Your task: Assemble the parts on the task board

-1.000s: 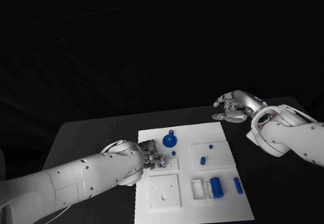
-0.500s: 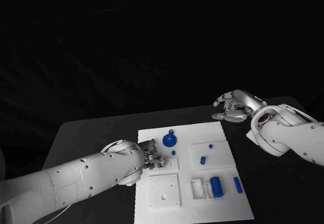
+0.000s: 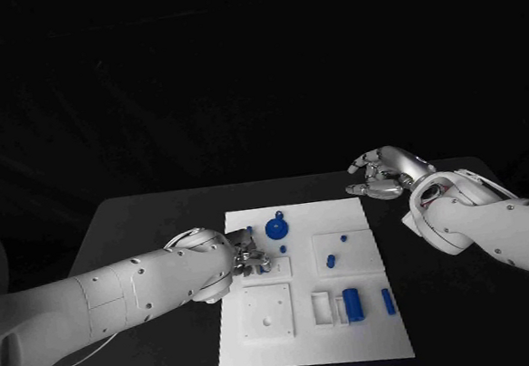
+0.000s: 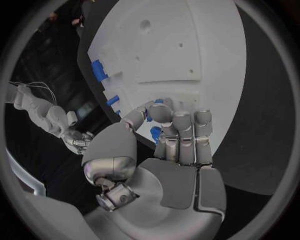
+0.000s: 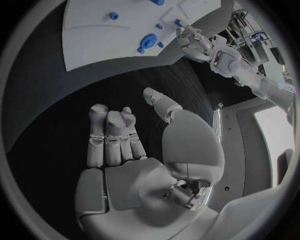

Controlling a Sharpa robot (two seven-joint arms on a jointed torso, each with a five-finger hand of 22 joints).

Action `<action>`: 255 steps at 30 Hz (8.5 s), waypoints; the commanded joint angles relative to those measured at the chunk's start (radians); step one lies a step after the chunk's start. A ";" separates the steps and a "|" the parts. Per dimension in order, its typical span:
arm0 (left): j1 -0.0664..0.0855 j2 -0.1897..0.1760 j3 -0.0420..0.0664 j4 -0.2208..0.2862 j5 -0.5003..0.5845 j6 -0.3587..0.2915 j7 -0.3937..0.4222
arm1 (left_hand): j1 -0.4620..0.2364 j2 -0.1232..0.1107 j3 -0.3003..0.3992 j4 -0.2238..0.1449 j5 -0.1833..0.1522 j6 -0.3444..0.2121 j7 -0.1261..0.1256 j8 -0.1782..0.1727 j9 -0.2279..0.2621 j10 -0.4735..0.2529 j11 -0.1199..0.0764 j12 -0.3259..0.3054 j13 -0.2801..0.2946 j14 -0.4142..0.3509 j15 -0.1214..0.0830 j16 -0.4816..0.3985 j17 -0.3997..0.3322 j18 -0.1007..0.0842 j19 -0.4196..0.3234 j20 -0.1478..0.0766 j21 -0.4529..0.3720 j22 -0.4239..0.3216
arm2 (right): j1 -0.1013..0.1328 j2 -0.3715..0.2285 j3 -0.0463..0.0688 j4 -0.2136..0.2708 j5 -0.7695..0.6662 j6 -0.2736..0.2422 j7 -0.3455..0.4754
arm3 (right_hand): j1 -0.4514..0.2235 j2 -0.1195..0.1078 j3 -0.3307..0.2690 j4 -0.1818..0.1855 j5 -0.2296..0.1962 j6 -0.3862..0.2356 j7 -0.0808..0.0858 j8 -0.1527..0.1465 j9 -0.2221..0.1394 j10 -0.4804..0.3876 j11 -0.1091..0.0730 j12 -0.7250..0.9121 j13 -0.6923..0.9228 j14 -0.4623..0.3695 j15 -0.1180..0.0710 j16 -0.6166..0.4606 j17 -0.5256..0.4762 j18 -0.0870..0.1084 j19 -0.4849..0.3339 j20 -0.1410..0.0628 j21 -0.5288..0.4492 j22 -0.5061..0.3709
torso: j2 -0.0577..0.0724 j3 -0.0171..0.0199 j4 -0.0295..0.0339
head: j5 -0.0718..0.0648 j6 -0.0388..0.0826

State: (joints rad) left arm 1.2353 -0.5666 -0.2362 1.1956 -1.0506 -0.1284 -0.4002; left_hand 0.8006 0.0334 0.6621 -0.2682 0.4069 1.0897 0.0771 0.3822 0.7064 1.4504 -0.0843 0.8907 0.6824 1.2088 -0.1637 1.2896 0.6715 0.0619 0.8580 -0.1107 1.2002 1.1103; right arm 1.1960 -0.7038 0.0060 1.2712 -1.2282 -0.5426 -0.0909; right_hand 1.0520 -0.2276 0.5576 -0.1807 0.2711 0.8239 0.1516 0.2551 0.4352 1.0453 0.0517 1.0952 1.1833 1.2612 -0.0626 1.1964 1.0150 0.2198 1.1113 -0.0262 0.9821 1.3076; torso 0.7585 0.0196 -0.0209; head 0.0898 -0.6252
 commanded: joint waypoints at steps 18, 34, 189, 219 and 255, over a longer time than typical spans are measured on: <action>-0.003 0.013 0.000 -0.003 0.022 0.032 0.004 | -0.064 -0.007 0.111 0.037 -0.183 0.142 -0.090 -0.005 0.014 -0.031 -0.038 0.025 -0.005 0.008 -0.034 0.024 -0.018 0.006 0.020 -0.145 0.001 0.010 | 0.000 0.002 0.000 0.000 -0.019 0.015 0.000 | 0.008 0.001 0.000 -0.003 0.005 -0.006 0.013 0.006 0.000 -0.007 -0.001 0.005 -0.002 0.004 0.002 -0.006 0.002 0.042 0.004 0.000 -0.006 0.016 | 0.000 0.0008 0.0001 | -0.002 0.000; -0.002 0.026 0.001 -0.004 0.004 0.035 0.005 | -0.068 -0.016 0.114 0.055 -0.246 0.145 -0.090 -0.008 0.019 -0.033 -0.039 0.033 -0.009 0.007 -0.035 0.030 -0.026 0.007 0.021 -0.147 0.000 0.015 | 0.000 0.003 0.000 -0.001 -0.021 0.018 -0.001 | 0.009 0.001 0.001 -0.003 0.007 -0.005 0.013 0.006 0.000 -0.007 -0.001 0.005 -0.003 0.004 0.002 -0.006 0.002 0.042 0.004 0.000 -0.007 0.016 | 0.000 0.0001 0.0000 | -0.008 0.002; 0.069 0.025 0.125 -0.174 0.094 0.117 0.008 | -0.075 -0.197 -0.147 0.095 -0.344 -0.094 -0.006 -0.147 0.010 -0.165 0.042 -0.030 -0.097 -0.129 0.024 -0.024 -0.125 -0.020 -0.078 -0.116 -0.107 0.029 | 0.000 -0.006 0.000 -0.010 -0.014 0.018 0.007 | -0.007 -0.007 -0.009 0.005 0.022 -0.009 0.014 0.004 -0.003 -0.010 0.000 0.011 -0.014 0.004 0.003 -0.009 0.002 0.042 0.005 0.002 -0.010 0.017 | 0.003 -0.0025 -0.0007 | -0.015 0.030; 0.061 0.198 0.123 -0.463 -0.058 0.194 0.042 | -0.089 -0.205 -0.153 0.132 -0.353 -0.120 0.001 -0.153 0.008 -0.163 0.049 -0.034 -0.103 -0.127 0.030 -0.025 -0.133 -0.021 -0.075 -0.114 -0.118 0.028 | 0.003 -0.013 0.001 0.012 -0.015 0.016 0.008 | -0.013 -0.009 -0.014 0.009 0.029 -0.009 0.014 0.004 -0.003 -0.010 0.000 0.012 -0.016 0.004 0.003 -0.009 0.003 0.042 0.005 0.002 -0.010 0.017 | 0.030 -0.0151 -0.0150 | -0.007 0.038; 0.043 0.235 0.124 -0.552 0.004 0.266 0.077 | -0.019 -0.039 -0.187 0.053 -0.344 -0.097 -0.002 -0.141 0.003 -0.156 0.047 -0.037 -0.112 -0.132 0.030 -0.017 -0.142 -0.025 -0.080 -0.112 -0.124 0.046 | 0.007 -0.011 0.001 0.018 -0.022 0.016 0.005 | -0.010 -0.007 -0.015 0.009 0.031 -0.007 0.014 0.005 -0.003 -0.010 -0.001 0.014 -0.018 0.005 0.003 -0.009 0.003 0.042 0.006 0.001 -0.010 0.017 | 0.028 -0.0161 -0.0137 | -0.019 0.017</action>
State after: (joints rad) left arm 1.2796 -0.3349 -0.1123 0.6431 -1.0577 0.1452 -0.3432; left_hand 0.7812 -0.0126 0.4731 -0.2105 0.0571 0.9854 0.0740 0.2434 0.7111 1.2863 -0.0374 0.8586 0.5715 1.0802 -0.1343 1.2661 0.5309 0.0537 0.7844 -0.0875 1.0834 1.1559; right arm 1.2020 -0.7155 0.0070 1.2877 -1.2409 -0.5306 -0.0919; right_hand 1.0466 -0.2330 0.5494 -0.1725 0.2982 0.8208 0.1557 0.2551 0.4336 1.0418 0.0482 1.1022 1.1669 1.2612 -0.0626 1.1917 1.0168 0.2198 1.1114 -0.0260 0.9783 1.3075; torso 0.7865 0.0035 -0.0347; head 0.0716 -0.6076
